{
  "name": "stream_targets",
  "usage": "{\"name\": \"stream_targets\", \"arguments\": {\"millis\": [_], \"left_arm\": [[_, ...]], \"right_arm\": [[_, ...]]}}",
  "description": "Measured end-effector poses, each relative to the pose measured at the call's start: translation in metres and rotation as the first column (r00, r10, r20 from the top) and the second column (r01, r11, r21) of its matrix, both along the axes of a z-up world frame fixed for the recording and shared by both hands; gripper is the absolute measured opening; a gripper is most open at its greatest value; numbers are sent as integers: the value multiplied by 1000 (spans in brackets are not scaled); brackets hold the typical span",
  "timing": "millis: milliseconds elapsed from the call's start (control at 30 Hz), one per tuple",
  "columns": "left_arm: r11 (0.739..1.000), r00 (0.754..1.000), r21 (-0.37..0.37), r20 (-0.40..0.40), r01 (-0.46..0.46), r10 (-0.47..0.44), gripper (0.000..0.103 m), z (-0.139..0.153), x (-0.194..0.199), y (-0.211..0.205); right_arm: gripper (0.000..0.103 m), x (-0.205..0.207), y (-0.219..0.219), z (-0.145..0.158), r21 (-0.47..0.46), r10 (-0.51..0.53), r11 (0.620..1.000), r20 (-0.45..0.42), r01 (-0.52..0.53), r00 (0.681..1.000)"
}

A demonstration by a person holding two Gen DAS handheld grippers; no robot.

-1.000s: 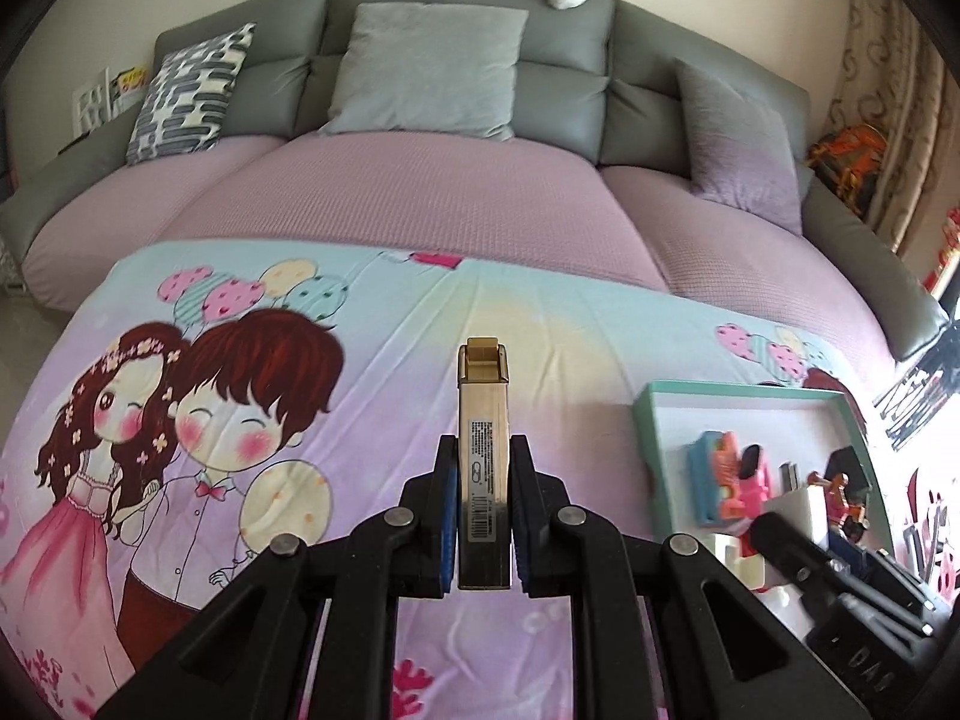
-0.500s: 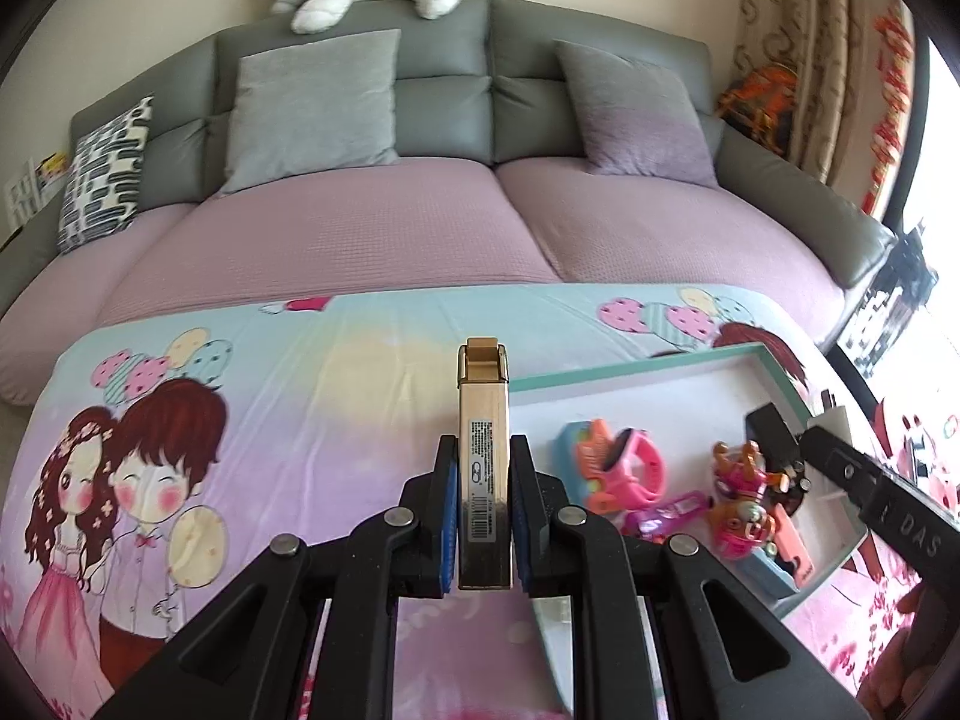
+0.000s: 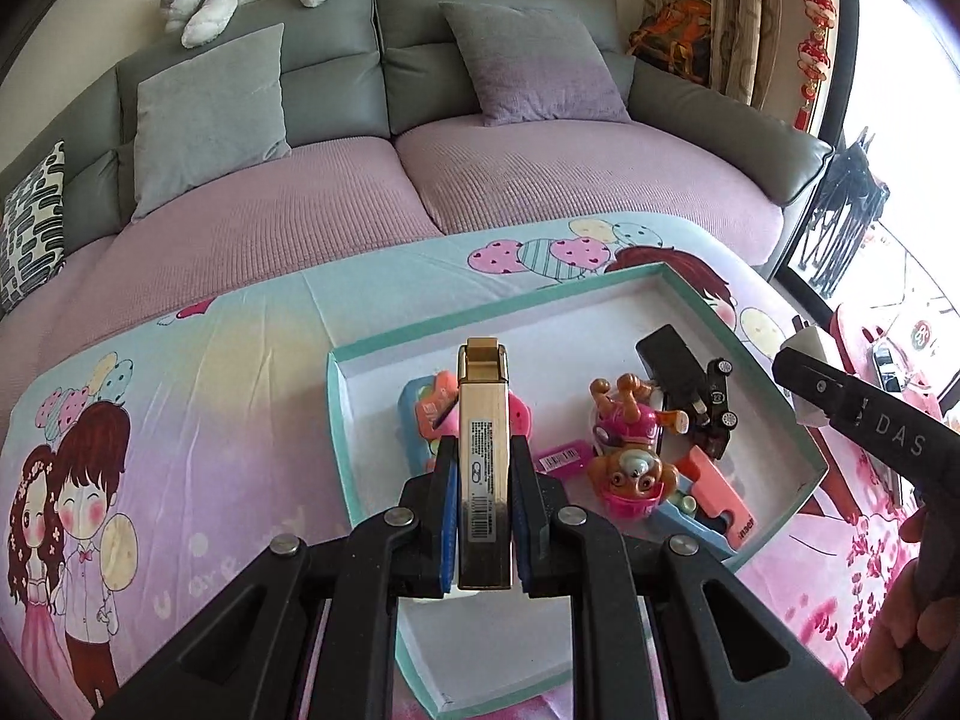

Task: Organize rigid objects
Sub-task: 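Carry gold box and white charger plug over the tray with both grippers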

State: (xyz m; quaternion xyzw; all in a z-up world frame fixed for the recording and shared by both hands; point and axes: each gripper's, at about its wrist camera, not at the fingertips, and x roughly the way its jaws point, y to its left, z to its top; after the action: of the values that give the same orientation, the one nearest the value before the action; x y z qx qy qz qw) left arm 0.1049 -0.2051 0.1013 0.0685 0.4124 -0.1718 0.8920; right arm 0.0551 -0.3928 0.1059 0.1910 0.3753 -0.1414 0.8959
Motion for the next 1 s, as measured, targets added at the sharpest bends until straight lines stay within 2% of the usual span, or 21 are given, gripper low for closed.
{"name": "stream_targets", "arguments": {"millis": [200,533,733,1000], "left_arm": [[1000,998,16,-58,1,0,16,-21,3,-6],[999,993,38,-114,12,-8,16,-43,8,-14],[999,994,48,-107,10,-5,16,-45,9,-16],[999,993,37,-120,9,-4,16,-43,10,-14]], "right_arm": [[46,9,4,-20,23,28,999,-68,-27,997],[46,22,24,-38,66,117,992,-117,-109,986],[46,29,29,-49,69,136,989,-146,-127,980],[46,31,31,-47,61,141,989,-159,-133,977]]}}
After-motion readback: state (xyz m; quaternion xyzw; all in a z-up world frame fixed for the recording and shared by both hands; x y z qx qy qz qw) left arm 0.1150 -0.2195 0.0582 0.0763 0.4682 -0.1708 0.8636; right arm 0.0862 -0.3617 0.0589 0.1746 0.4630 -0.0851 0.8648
